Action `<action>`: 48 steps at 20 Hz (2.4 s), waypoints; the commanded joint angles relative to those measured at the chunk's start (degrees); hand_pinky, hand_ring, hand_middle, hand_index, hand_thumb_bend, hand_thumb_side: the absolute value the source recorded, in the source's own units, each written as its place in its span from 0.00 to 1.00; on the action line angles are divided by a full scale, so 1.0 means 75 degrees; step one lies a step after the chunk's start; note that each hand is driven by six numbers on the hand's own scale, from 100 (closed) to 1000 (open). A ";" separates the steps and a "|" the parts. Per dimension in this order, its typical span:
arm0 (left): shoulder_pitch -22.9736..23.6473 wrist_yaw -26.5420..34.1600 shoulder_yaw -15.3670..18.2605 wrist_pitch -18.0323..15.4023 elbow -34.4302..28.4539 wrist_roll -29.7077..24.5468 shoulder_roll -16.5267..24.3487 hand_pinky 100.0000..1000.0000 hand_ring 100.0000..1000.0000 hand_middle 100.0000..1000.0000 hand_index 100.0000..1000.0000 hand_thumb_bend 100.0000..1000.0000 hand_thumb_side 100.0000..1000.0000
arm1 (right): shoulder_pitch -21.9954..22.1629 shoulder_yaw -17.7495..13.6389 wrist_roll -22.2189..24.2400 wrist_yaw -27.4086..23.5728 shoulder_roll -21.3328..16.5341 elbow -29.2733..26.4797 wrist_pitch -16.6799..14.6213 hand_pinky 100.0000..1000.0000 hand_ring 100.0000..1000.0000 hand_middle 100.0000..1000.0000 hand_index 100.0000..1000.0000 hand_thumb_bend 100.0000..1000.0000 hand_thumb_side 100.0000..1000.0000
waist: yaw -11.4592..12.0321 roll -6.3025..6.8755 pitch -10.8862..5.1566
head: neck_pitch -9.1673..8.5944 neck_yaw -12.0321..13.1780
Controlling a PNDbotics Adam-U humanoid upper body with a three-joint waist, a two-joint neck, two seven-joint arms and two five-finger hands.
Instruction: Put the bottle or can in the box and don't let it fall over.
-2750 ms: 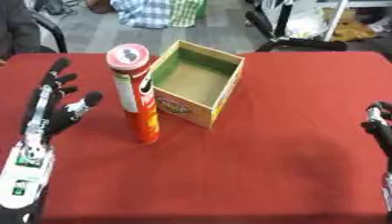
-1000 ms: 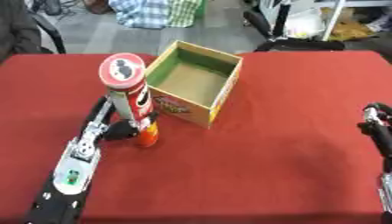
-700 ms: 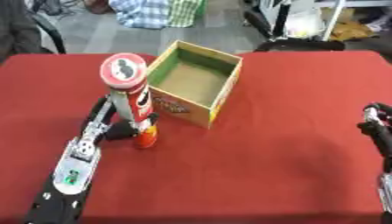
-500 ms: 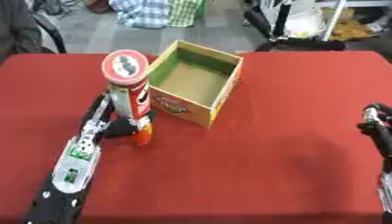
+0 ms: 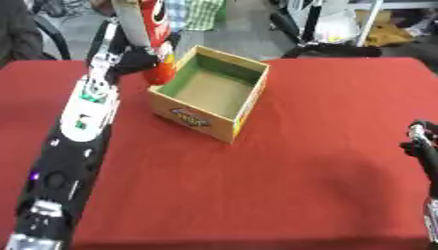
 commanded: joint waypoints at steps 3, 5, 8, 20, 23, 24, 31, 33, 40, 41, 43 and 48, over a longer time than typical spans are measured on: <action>-0.0805 0.0610 0.0018 -0.0548 0.1834 -0.0013 -0.0079 0.76 0.75 0.42 0.55 0.24 0.04 | -0.0190 0.0184 0.0165 -0.0003 0.0053 -0.0040 -0.0026 0.65 0.55 0.58 0.79 0.00 0.57 | -0.0205 -0.0136 -0.0074 | 0.0041 0.0296; -0.0997 0.0193 -0.0060 -0.0807 0.2340 0.0124 -0.0063 0.79 0.83 0.70 0.77 0.61 0.35 | -0.0200 0.0239 0.0208 0.0004 0.0085 -0.0026 -0.0023 0.65 0.55 0.58 0.79 0.00 0.61 | -0.0276 -0.0128 -0.0061 | 0.0041 0.0372; -0.1100 -0.1499 -0.0285 -0.1114 0.2642 0.0424 0.0032 0.90 1.00 1.00 1.00 0.96 0.68 | -0.0207 0.0274 0.0231 0.0015 0.0104 -0.0019 -0.0022 0.65 0.55 0.58 0.79 0.00 0.61 | -0.0302 -0.0116 -0.0059 | 0.0041 0.0402; -0.0042 -0.3942 -0.0320 -0.0638 0.1320 0.0984 0.0426 0.92 1.00 1.00 1.00 0.96 0.87 | -0.0199 0.0198 0.0133 0.0021 0.0075 -0.0018 -0.0001 0.65 0.55 0.58 0.79 0.00 0.61 | -0.0018 -0.0100 -0.0065 | 0.0041 0.0238; 0.0967 -0.2688 -0.0264 -0.0450 -0.0414 0.0772 0.0812 0.89 1.00 1.00 1.00 0.80 0.73 | -0.0181 0.0162 0.0078 0.0014 0.0046 -0.0031 0.0011 0.65 0.55 0.58 0.79 0.00 0.63 | 0.0183 -0.0043 -0.0070 | 0.0041 0.0132; 0.1419 -0.2283 -0.0207 -0.0388 -0.1068 0.0711 0.0943 0.89 1.00 1.00 1.00 0.76 0.69 | -0.0167 0.0157 0.0066 0.0011 0.0033 -0.0033 0.0015 0.65 0.55 0.58 0.79 0.00 0.64 | 0.0254 -0.0014 -0.0071 | 0.0041 0.0092; 0.4282 -0.1457 0.0702 -0.0402 -0.3586 -0.0457 0.0912 0.83 0.93 0.95 0.92 0.57 0.65 | -0.0087 0.0169 0.0047 0.0009 -0.0011 -0.0054 0.0026 0.65 0.55 0.58 0.79 0.00 0.66 | 0.0578 0.0151 -0.0108 | 0.0041 0.0011; 0.4792 -0.1467 0.1017 -0.0345 -0.3749 -0.0584 0.0591 0.82 0.92 0.95 0.91 0.55 0.65 | -0.0091 0.0182 0.0072 0.0014 0.0004 -0.0055 0.0018 0.65 0.55 0.58 0.79 0.00 0.63 | 0.0594 0.0136 -0.0127 | 0.0041 -0.0027; 0.5247 -0.1322 0.1299 -0.0113 -0.3596 -0.0436 0.0071 0.81 0.91 0.94 0.90 0.52 0.62 | -0.0107 0.0218 0.0223 0.0065 0.0032 -0.0030 -0.0039 0.65 0.55 0.58 0.79 0.00 0.58 | 0.0598 0.0085 -0.0202 | 0.0041 0.0004; 0.5251 -0.1307 0.1287 -0.0130 -0.3572 -0.0451 0.0058 0.81 0.91 0.94 0.90 0.52 0.62 | -0.0105 0.0221 0.0244 0.0069 0.0034 -0.0030 -0.0048 0.65 0.55 0.58 0.79 0.00 0.58 | 0.0600 0.0081 -0.0208 | 0.0041 -0.0005; 0.5264 -0.1276 0.1268 -0.0154 -0.3520 -0.0517 0.0043 0.81 0.91 0.94 0.90 0.52 0.62 | -0.0095 0.0222 0.0257 0.0079 0.0036 -0.0007 -0.0037 0.65 0.55 0.58 0.79 0.00 0.60 | 0.0637 0.0069 -0.0206 | 0.0041 -0.0041; 0.5295 -0.1223 0.1269 -0.0186 -0.3469 -0.0629 0.0012 0.81 0.91 0.94 0.90 0.52 0.62 | -0.0087 0.0249 0.0304 0.0079 0.0041 0.0012 -0.0039 0.65 0.55 0.58 0.79 0.00 0.60 | 0.0621 0.0060 -0.0185 | 0.0041 0.0002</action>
